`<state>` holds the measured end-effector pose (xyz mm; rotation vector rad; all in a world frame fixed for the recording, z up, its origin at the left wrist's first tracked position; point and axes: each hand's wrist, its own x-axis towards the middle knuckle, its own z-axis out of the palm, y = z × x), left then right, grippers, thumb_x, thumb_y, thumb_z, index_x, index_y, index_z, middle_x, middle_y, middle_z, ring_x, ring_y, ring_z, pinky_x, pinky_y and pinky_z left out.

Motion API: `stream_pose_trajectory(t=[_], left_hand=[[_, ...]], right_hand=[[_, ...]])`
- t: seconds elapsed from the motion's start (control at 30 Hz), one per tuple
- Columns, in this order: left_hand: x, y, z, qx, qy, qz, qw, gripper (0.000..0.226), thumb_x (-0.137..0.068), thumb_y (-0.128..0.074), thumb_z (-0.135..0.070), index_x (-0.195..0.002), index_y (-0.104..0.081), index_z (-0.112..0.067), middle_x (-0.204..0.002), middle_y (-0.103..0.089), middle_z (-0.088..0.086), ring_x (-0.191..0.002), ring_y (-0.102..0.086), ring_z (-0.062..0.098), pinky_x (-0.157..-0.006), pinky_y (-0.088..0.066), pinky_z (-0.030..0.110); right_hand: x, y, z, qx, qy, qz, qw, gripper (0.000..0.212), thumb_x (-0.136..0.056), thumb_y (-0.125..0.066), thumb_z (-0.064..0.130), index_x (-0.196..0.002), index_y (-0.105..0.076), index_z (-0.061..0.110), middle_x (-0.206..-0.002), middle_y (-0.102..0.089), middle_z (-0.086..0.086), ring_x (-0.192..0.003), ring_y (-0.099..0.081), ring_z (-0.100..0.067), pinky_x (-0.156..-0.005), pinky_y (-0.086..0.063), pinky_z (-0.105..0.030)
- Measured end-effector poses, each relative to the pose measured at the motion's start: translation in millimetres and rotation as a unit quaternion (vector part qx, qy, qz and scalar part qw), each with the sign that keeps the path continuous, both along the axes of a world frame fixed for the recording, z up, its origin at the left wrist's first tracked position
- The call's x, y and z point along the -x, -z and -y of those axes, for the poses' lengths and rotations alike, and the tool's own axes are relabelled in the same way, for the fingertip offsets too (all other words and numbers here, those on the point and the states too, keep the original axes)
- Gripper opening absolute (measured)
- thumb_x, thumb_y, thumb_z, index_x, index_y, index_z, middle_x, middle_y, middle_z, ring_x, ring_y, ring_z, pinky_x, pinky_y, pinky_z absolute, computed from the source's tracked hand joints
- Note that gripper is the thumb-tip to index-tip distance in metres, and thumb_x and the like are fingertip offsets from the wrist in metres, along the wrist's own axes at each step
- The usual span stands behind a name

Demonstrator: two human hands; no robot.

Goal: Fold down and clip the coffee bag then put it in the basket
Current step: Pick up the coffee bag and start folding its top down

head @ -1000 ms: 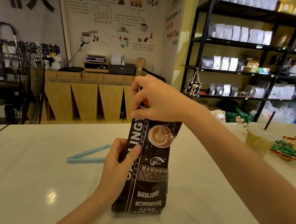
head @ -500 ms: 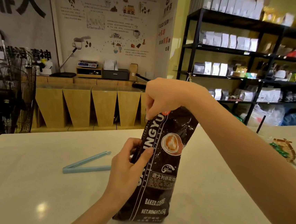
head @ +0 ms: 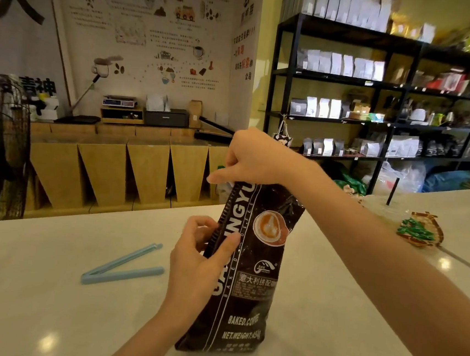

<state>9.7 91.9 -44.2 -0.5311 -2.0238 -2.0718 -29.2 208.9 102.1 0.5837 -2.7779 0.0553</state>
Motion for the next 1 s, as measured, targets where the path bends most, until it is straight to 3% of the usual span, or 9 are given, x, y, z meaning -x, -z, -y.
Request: stream_pose_trajectory(t=[0.07, 0.2, 0.33, 0.5, 0.67, 0.77, 0.87, 0.93, 1.0], left_hand=[[5, -10, 1, -0.01, 0.035, 0.044, 0.998, 0.033, -0.073, -0.067, -0.031, -0.1, -0.048, -0.03, -0.085, -0.069, -0.001, -0.07, -0.07, 0.009, -0.058, -0.055, 0.024], [14, -25, 1, -0.029, 0.146, 0.081, 0.985, 0.018, -0.082, -0.058, -0.025, -0.099, -0.061, -0.028, -0.081, -0.074, -0.008, -0.071, -0.07, 0.003, -0.057, -0.052, 0.013], [12, -20, -2, -0.067, 0.142, 0.083, 0.984, 0.011, -0.084, -0.056, -0.021, -0.085, -0.065, -0.028, -0.072, -0.076, -0.007, -0.068, -0.072, 0.012, -0.057, -0.055, 0.019], [10, -14, -4, -0.082, 0.123, 0.085, 0.985, 0.014, -0.086, -0.054, -0.02, -0.083, -0.067, -0.023, -0.07, -0.076, -0.002, -0.065, -0.072, 0.015, -0.055, -0.056, 0.021], [17, -13, -1, -0.074, 0.113, 0.085, 0.987, 0.017, -0.088, -0.051, -0.021, -0.082, -0.067, -0.022, -0.07, -0.076, -0.002, -0.067, -0.071, 0.015, -0.059, -0.056, 0.023], [23, -12, 1, -0.075, 0.112, 0.091, 0.987, 0.017, -0.088, -0.05, -0.02, -0.084, -0.066, -0.022, -0.069, -0.076, -0.002, -0.064, -0.071, 0.013, -0.054, -0.055, 0.021], [28, -9, 5, -0.08, 0.118, 0.092, 0.986, 0.017, -0.089, -0.048, -0.021, -0.089, -0.064, -0.026, -0.074, -0.076, -0.003, -0.066, -0.071, 0.013, -0.053, -0.056, 0.021], [30, -8, 6, -0.076, 0.115, 0.077, 0.987, 0.018, -0.09, -0.047, -0.021, -0.093, -0.061, -0.032, -0.077, -0.076, -0.005, -0.069, -0.071, 0.011, -0.054, -0.056, 0.021], [32, -9, 5, -0.068, 0.104, 0.063, 0.99, 0.019, -0.09, -0.046, -0.02, -0.095, -0.056, -0.035, -0.08, -0.074, -0.003, -0.07, -0.071, 0.009, -0.052, -0.055, 0.02]], right_hand=[[3, 11, 5, -0.013, 0.021, -0.075, 0.997, 0.055, -0.087, -0.05, 0.046, -0.041, -0.043, 0.017, -0.04, -0.034, 0.005, -0.039, -0.034, -0.01, -0.056, -0.04, -0.022], [6, 27, 18, -0.064, 0.017, -0.178, 0.982, 0.06, -0.094, -0.029, 0.047, -0.068, -0.069, 0.012, -0.054, -0.044, 0.003, -0.068, -0.043, -0.013, -0.092, -0.031, -0.034], [11, 32, 21, -0.071, 0.006, -0.225, 0.972, 0.06, -0.095, -0.029, 0.043, -0.074, -0.074, 0.01, -0.057, -0.046, 0.002, -0.069, -0.038, -0.013, -0.093, -0.027, -0.035], [22, 38, 19, -0.089, -0.023, -0.377, 0.921, 0.044, -0.079, -0.068, 0.023, -0.037, -0.058, 0.011, -0.034, -0.03, 0.004, -0.043, -0.034, -0.014, -0.067, -0.044, -0.029], [29, 50, 21, -0.049, -0.062, -0.403, 0.912, 0.04, -0.083, -0.064, 0.03, -0.048, -0.064, 0.009, -0.043, -0.059, -0.001, -0.055, -0.056, -0.02, -0.07, -0.035, -0.03], [10, 49, 10, 0.063, -0.055, -0.408, 0.909, 0.033, -0.088, -0.048, 0.037, -0.092, -0.066, 0.009, -0.093, -0.07, -0.007, -0.096, -0.06, -0.023, -0.087, -0.04, -0.034], [-25, 76, -17, 0.353, -0.015, -0.359, 0.864, 0.031, -0.087, -0.052, 0.033, -0.116, -0.051, 0.023, -0.117, -0.054, 0.014, -0.113, -0.047, -0.003, -0.099, -0.035, -0.022], [-42, 114, -31, 0.567, 0.041, -0.227, 0.79, 0.028, -0.082, -0.054, 0.037, -0.108, -0.046, 0.037, -0.114, -0.051, 0.022, -0.109, -0.049, 0.004, -0.094, -0.04, -0.018], [-53, 150, -37, 0.683, 0.065, -0.022, 0.727, 0.035, -0.077, -0.053, 0.047, -0.111, -0.046, 0.04, -0.119, -0.055, 0.012, -0.111, -0.055, -0.006, -0.096, -0.043, -0.026]])
